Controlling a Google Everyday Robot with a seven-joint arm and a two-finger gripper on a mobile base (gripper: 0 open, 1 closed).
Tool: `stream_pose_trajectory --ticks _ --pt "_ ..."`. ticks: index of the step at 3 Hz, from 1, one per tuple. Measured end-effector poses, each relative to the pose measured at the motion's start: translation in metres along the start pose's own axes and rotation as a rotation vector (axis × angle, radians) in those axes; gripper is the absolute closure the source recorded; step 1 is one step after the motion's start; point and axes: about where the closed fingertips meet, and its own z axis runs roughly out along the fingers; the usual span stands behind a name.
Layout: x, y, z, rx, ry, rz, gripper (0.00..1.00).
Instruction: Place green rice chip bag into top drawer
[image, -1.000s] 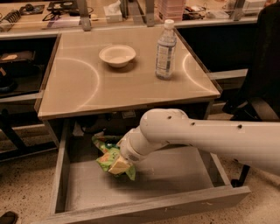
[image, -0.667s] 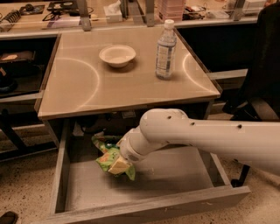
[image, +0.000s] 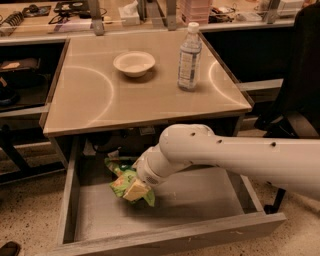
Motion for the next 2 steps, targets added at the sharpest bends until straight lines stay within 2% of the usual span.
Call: stream_pose_trajectory --ticks 1,2 --pt "0.0 0.0 0.0 0.0 0.0 0.0 0.0" --pt "0.0 0.0 0.0 0.0 0.0 0.0 0.0"
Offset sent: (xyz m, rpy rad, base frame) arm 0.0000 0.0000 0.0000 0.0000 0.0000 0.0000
